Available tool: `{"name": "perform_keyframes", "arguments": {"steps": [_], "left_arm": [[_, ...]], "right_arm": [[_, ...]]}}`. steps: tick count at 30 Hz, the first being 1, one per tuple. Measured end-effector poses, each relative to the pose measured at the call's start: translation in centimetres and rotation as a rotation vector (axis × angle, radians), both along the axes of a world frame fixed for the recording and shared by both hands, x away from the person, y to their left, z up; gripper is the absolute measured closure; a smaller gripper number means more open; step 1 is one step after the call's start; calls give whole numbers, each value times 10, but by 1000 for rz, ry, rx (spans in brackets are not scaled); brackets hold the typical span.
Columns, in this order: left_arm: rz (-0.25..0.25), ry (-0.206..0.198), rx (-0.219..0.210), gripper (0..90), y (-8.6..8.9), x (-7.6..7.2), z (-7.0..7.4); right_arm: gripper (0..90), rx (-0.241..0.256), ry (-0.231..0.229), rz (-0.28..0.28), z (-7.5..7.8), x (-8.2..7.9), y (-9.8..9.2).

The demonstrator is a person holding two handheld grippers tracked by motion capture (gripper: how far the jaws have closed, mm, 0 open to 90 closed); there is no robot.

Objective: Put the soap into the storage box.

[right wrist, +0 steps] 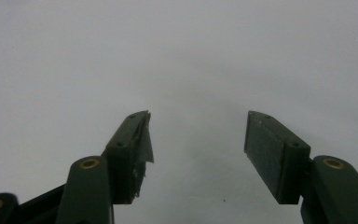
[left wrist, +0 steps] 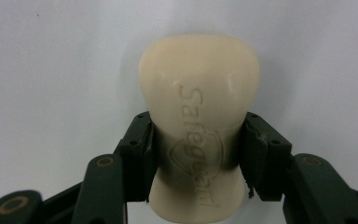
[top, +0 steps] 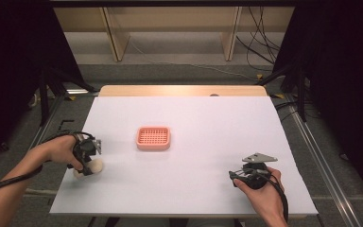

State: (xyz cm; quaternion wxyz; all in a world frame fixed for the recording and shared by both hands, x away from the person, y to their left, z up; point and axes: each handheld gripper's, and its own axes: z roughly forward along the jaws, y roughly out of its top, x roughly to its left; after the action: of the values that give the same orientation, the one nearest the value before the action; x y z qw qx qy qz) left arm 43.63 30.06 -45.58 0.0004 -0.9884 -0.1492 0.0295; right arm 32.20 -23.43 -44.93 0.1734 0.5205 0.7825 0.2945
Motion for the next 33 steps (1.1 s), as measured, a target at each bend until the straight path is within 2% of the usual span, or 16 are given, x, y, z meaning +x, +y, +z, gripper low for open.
{"name": "perform_keyframes", "arguments": {"steps": [5,8,11,18,20,25,33], "left_arm": [[3,2,-2,495,1,-1,1],[-6,-15,-12,496,2,-1,1],[11,1,-7,496,2,-2,2],[10,0,-3,496,1,-1,2],[3,10,13,496,0,-1,3],[16,8,-4,496,-1,-2,-1],[15,8,-1,497,-1,-2,2]], "right_arm": [[411,-1,-1,0,0,0,0],[411,0,0,-1,0,0,0],[411,2,3,-2,0,0,0],[411,1,8,1,0,0,0],[411,0,7,1,0,0,0],[411,4,2,1,0,0,-1],[411,3,9,-1,-1,0,1]]}}
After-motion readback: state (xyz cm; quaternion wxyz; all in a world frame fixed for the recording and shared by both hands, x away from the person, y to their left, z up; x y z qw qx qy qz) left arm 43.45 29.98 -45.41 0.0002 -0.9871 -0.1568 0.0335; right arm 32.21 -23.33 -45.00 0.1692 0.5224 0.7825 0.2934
